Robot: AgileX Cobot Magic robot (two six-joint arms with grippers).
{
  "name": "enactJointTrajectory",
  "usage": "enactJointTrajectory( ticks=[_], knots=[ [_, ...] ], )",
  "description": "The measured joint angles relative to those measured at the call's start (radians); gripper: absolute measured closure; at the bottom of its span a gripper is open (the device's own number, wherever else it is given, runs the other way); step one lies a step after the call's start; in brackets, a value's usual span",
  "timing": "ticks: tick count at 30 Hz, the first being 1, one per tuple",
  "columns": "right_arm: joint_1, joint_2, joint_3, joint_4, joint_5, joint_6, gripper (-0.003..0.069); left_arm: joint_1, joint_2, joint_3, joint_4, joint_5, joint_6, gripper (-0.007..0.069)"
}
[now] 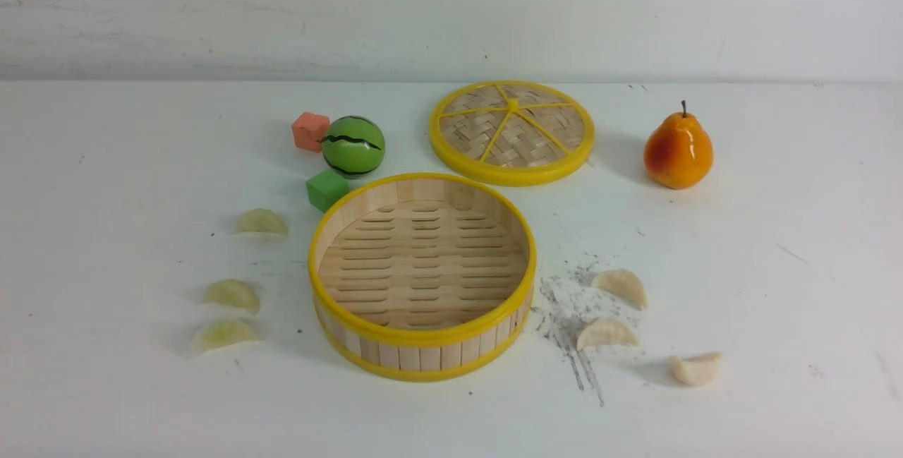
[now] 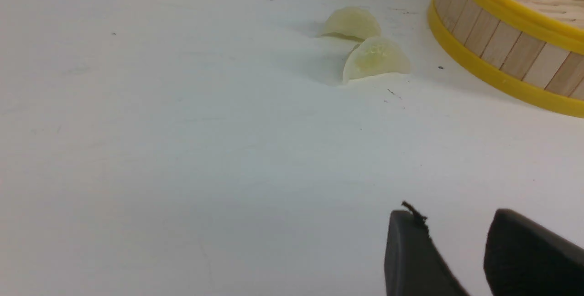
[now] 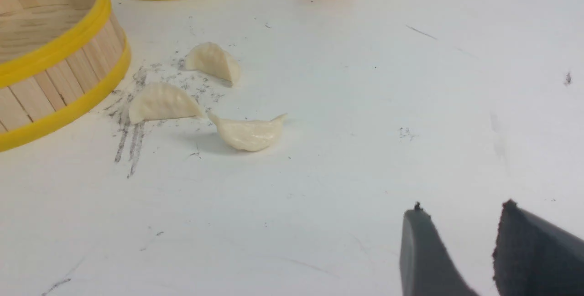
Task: Put the dumplings into the steamer on the white table.
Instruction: 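Reach for and grasp a dumpling on the table with the left gripper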
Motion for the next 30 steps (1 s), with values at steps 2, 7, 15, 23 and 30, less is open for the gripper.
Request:
enactJointTrajectory(
  ticks=[2,7,15,23,30],
  knots=[
    [0.0,0.0,0.0,0.0,0.0,0.0,0.0419,0.0,0.0,0.0,0.0,0.0,0.0,0.0387],
    [0.0,0.0,0.0,0.0,0.0,0.0,0.0419,0.0,0.0,0.0,0.0,0.0,0.0,0.0387],
    [0.0,0.0,0.0,0.0,0.0,0.0,0.0419,0.0,0.0,0.0,0.0,0.0,0.0,0.0387],
    [0.0,0.0,0.0,0.0,0.0,0.0,0.0419,0.0,0.0,0.0,0.0,0.0,0.0,0.0387],
    [0.0,0.0,0.0,0.0,0.0,0.0,0.0419,0.0,0.0,0.0,0.028,-0.001,0.02,0.0387]
  ],
)
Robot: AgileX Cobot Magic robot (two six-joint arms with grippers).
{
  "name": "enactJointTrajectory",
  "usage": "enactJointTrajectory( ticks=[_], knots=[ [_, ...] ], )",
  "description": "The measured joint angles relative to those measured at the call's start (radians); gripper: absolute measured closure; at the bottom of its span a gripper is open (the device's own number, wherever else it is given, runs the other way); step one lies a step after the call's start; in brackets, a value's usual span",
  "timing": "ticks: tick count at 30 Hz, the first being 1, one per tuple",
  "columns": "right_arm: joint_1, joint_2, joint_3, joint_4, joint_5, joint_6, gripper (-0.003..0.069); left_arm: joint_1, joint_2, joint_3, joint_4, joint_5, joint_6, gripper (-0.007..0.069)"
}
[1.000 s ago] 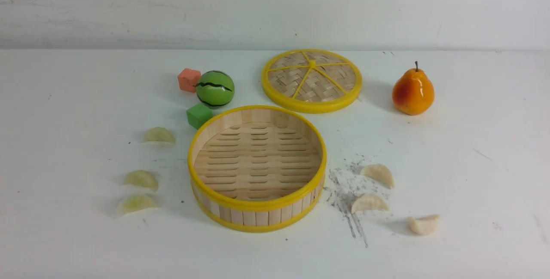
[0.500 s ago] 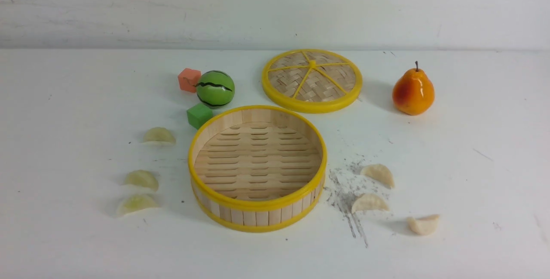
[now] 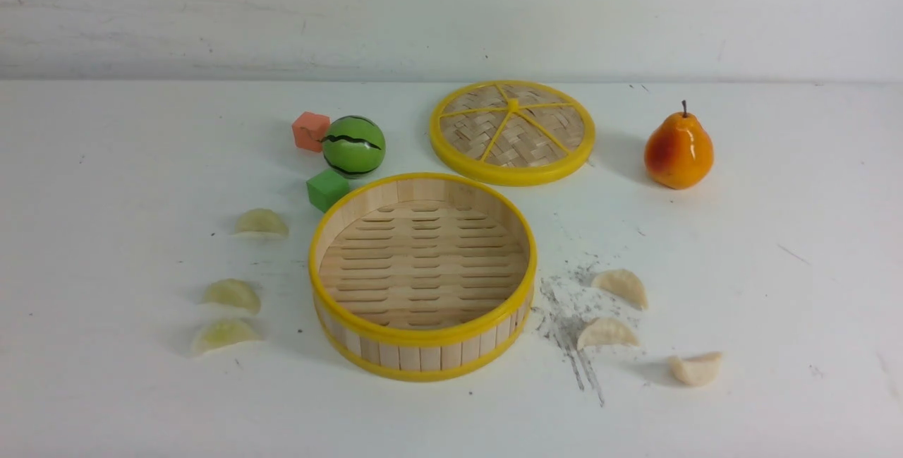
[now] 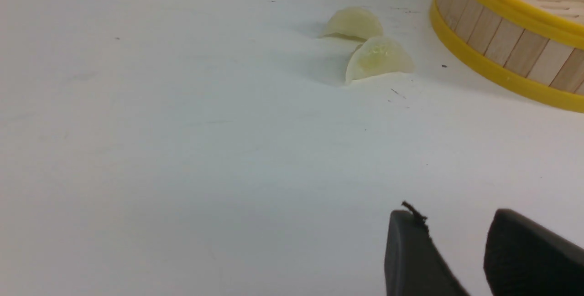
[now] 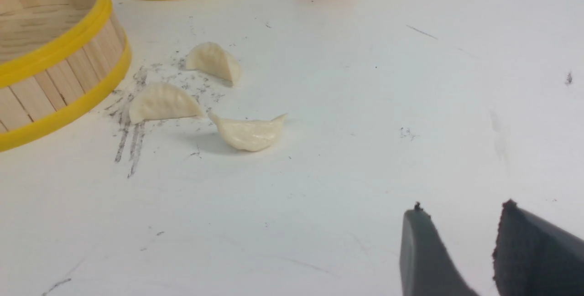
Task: Put the dumplings into the steamer on the white table.
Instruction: 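Reach for and grasp a dumpling on the table with the left gripper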
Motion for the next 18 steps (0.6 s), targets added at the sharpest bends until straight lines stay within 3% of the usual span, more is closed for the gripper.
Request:
enactJointTrajectory(
  ticks=[6,11,18],
  knots=[
    [0.0,0.0,0.0,-0.003,0.0,0.0,0.0419,0.0,0.0,0.0,0.025,0.0,0.008,0.0387],
    [0.0,0.0,0.0,-0.079,0.0,-0.003,0.0419,0.0,0.0,0.0,0.062,0.0,0.008,0.0387],
    [0.0,0.0,0.0,-0.318,-0.002,-0.004,0.0419,0.0,0.0,0.004,0.138,-0.1,0.009,0.0387]
  ],
)
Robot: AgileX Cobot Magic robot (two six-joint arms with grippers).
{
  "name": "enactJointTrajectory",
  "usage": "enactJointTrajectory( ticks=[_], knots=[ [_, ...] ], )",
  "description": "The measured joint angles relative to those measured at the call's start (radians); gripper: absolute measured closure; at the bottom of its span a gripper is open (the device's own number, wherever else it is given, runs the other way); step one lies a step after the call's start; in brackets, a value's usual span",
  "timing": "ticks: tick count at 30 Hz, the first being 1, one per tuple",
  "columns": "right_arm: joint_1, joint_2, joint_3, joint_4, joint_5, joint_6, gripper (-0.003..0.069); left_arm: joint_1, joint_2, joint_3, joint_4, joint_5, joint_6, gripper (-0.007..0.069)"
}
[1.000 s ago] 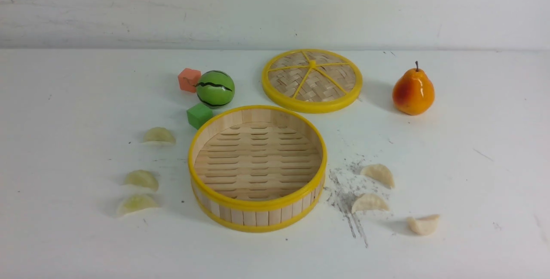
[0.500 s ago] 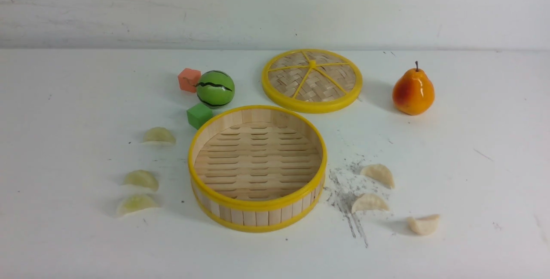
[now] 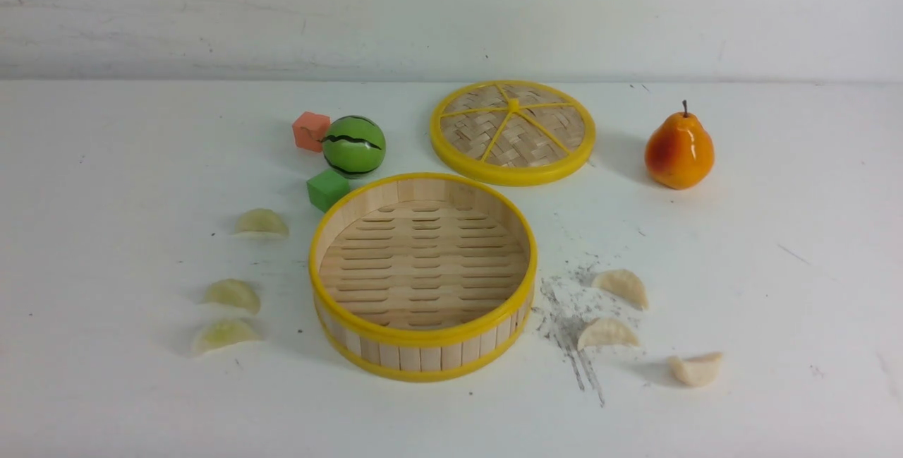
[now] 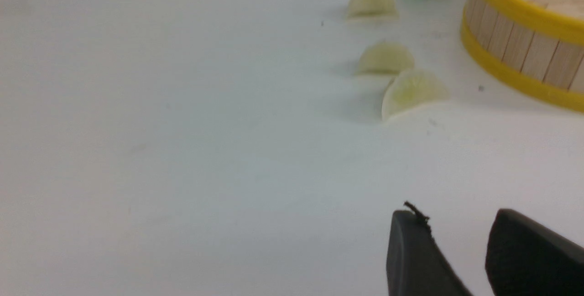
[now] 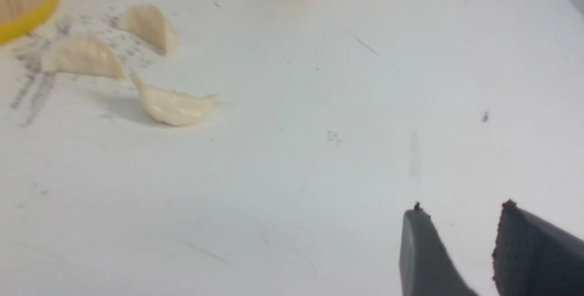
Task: Put the dumplings into the steamer on the white table.
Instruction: 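Reach for and grasp a dumpling on the table with the left gripper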
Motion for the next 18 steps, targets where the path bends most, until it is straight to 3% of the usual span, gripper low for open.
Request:
enactJointTrajectory(
  ticks=[4,9,18],
  knots=[
    [0.0,0.0,0.009,-0.088,-0.095,0.019,0.0419,0.0,0.0,0.0,0.006,-0.157,0.001,0.0387],
    [0.0,0.0,0.009,-0.152,-0.37,0.022,0.0419,0.0,0.0,0.0,0.015,-0.312,0.001,0.0387],
    [0.0,0.0,0.009,-0.191,-0.718,0.022,0.0419,0.0,0.0,0.0,0.016,-0.518,-0.045,0.0387]
  ],
)
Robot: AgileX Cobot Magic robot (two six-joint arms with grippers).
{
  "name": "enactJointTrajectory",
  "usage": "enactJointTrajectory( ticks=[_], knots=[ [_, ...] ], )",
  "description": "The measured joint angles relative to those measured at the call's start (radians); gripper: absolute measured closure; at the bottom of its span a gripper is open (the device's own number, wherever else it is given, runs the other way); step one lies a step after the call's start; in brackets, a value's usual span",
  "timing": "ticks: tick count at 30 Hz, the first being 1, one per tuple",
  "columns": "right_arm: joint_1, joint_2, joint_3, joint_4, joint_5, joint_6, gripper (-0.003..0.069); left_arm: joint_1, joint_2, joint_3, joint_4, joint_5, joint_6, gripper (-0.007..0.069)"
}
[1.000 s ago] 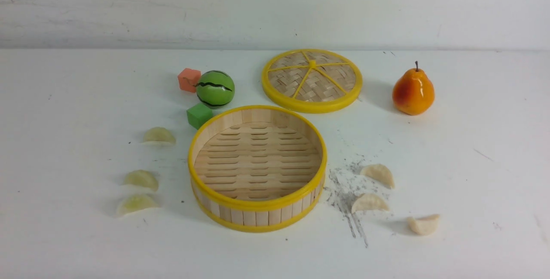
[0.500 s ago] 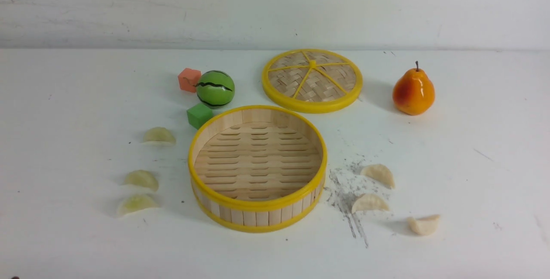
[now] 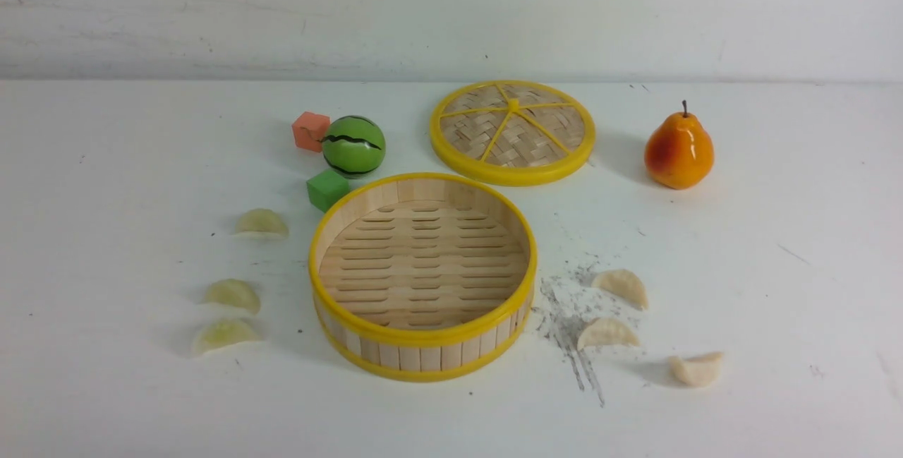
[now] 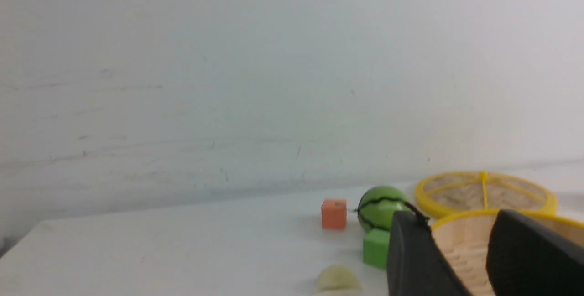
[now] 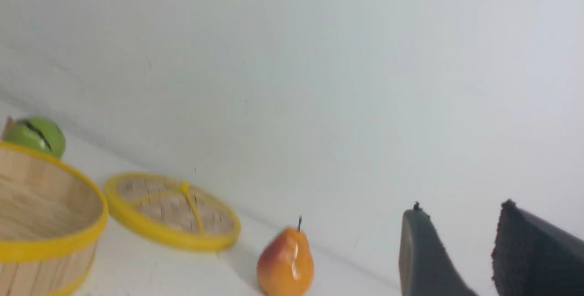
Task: Put the dumplings into the steamer on the white table.
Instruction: 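Reach for and grasp a dumpling on the table with the left gripper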
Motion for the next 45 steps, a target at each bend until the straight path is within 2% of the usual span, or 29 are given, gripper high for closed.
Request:
enactJointTrajectory(
  ticks=[4,8,13,16,18,19,22,27,29,31,32,36,40,44,45],
  knots=[
    [0.0,0.0,0.0,-0.007,-0.179,0.039,0.0419,0.0,0.0,0.0,-0.001,-0.086,-0.137,0.0387],
    [0.0,0.0,0.0,0.014,-0.301,0.207,0.0419,0.0,0.0,0.0,-0.02,-0.181,-0.389,0.0387],
    [0.0,0.0,-0.046,0.149,-0.261,0.35,0.0424,0.0,0.0,-0.029,-0.04,-0.257,-0.75,0.0387],
    [0.0,0.0,-0.123,0.24,-0.158,0.361,0.0469,0.0,0.003,-0.121,0.008,-0.197,-0.817,0.0389],
    [0.0,0.003,-0.185,0.286,-0.065,0.357,0.0529,0.0,0.037,-0.215,0.081,-0.105,-0.828,0.0408],
    [0.0,0.015,-0.231,0.299,-0.005,0.345,0.0587,0.0,0.078,-0.283,0.128,-0.026,-0.832,0.0432],
    [0.0,0.093,-0.308,0.305,0.149,0.3,0.0671,0.0,0.212,-0.431,0.234,0.159,-0.838,0.0508],
    [0.0,0.283,-0.374,0.271,0.446,0.233,0.0673,-0.001,0.481,-0.498,0.358,0.266,-0.867,0.0629],
    [0.0,0.39,-0.389,0.23,0.585,0.197,0.0669,-0.023,0.588,-0.499,0.33,0.318,-0.931,0.0638],
    [0.0,0.448,-0.399,0.214,0.655,0.179,0.0669,-0.053,0.647,-0.499,0.283,0.356,-0.96,0.0638],
    [0.0,0.531,-0.424,0.218,0.751,0.172,0.0669,-0.123,0.704,-0.504,0.228,0.414,-0.966,0.0638],
    [0.003,0.684,-0.509,0.299,0.881,0.132,0.0669,-0.314,0.824,-0.555,0.149,0.564,-0.842,0.0638],
    [0.062,0.842,-0.587,0.424,0.916,-0.014,0.0669,-0.491,0.992,-0.723,0.078,0.877,-0.642,0.0638],
    [0.174,0.976,-0.62,0.579,0.92,-0.222,0.0669,-0.554,1.169,-0.925,0.039,1.093,-0.436,0.0638],
    [0.174,0.976,-0.62,0.579,0.92,-0.222,0.0669,-0.554,1.169,-0.935,0.039,1.1,-0.43,0.0638]
  ],
)
